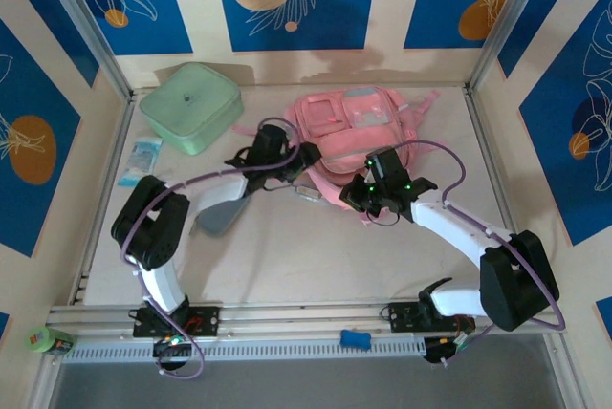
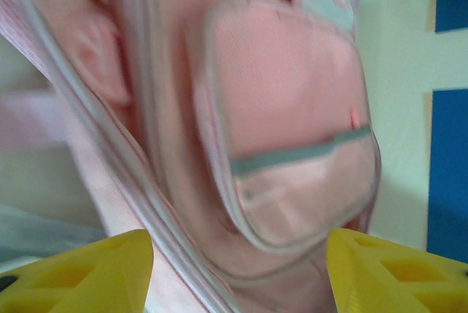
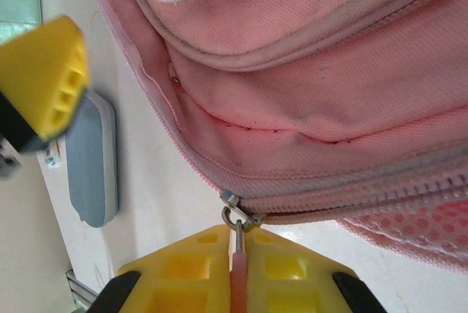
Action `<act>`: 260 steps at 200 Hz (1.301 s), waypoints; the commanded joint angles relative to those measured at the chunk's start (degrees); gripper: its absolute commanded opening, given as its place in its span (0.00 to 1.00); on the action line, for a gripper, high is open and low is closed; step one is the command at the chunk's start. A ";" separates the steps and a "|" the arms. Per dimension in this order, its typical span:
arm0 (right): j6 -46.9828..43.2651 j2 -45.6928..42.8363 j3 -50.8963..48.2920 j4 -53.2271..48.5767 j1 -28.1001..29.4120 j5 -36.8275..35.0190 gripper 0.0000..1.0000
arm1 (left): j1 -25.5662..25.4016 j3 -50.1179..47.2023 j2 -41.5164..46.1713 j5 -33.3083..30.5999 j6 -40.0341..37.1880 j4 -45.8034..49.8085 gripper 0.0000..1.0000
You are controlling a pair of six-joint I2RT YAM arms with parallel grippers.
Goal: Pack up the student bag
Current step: Zip the student bag at the center of the table.
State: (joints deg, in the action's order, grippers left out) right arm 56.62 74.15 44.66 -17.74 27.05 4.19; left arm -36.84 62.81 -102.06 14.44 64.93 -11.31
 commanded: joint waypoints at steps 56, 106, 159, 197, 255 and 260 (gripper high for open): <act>1.01 -1.03 0.18 1.25 0.98 0.34 0.02 | -7.05 -6.13 -0.60 -12.71 17.07 -10.80 0.66; 0.05 -0.45 0.50 0.41 1.52 -1.61 0.02 | -9.52 -1.16 -3.80 -17.19 13.68 -8.42 0.42; -1.26 -1.90 0.07 -4.59 0.51 -3.92 0.01 | -7.87 -0.34 -4.16 -19.06 8.85 -5.35 0.00; 1.26 -9.00 -6.60 -4.38 -5.24 2.04 0.00 | -2.95 1.00 -2.90 -18.12 2.47 -3.11 0.00; -1.25 -16.15 -11.74 -6.62 -23.00 12.47 0.00 | 5.25 8.69 -5.86 -12.15 -5.07 2.81 0.00; -1.21 -16.37 -11.18 -6.66 -22.77 12.18 0.00 | 5.65 8.93 -5.95 -11.98 -5.28 2.81 0.00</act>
State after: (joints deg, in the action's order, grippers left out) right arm 56.29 60.71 33.21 -16.78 6.46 13.74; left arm -37.34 67.53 -106.63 8.29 65.08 -8.75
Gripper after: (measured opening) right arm 0.083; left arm 0.051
